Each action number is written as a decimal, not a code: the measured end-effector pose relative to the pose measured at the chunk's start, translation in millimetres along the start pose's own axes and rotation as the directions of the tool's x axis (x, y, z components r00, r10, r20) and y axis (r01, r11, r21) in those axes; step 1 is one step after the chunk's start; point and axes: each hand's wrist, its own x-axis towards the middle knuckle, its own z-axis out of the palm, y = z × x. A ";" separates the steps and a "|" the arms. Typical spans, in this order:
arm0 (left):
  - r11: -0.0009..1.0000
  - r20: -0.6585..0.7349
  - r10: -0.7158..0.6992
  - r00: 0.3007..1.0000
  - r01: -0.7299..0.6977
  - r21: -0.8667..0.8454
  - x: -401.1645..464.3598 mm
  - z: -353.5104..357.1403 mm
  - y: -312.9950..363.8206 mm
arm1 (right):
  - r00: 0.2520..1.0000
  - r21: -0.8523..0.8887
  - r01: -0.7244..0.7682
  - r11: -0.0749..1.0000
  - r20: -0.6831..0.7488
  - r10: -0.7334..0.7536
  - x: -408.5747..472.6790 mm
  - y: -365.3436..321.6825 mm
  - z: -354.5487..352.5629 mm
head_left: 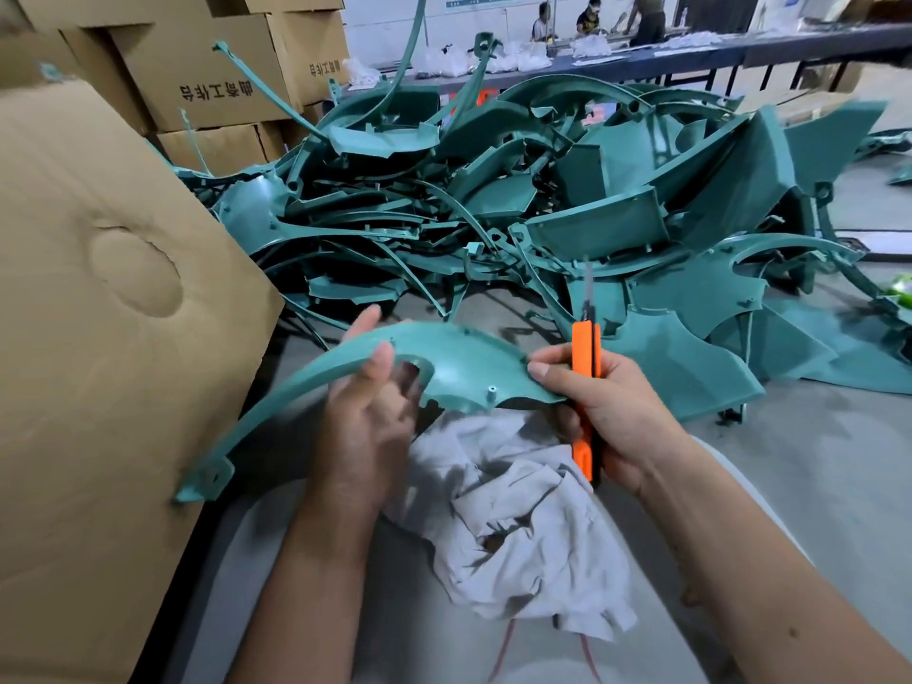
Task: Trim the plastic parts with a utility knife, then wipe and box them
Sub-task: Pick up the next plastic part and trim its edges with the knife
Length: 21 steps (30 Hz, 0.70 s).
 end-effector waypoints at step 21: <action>0.970 -0.081 -0.014 0.997 0.033 0.242 -16.5 33.0 -9.5 | 0.799 -0.677 0.543 0.498 0.233 -0.555 3.1 -14.0 -27.6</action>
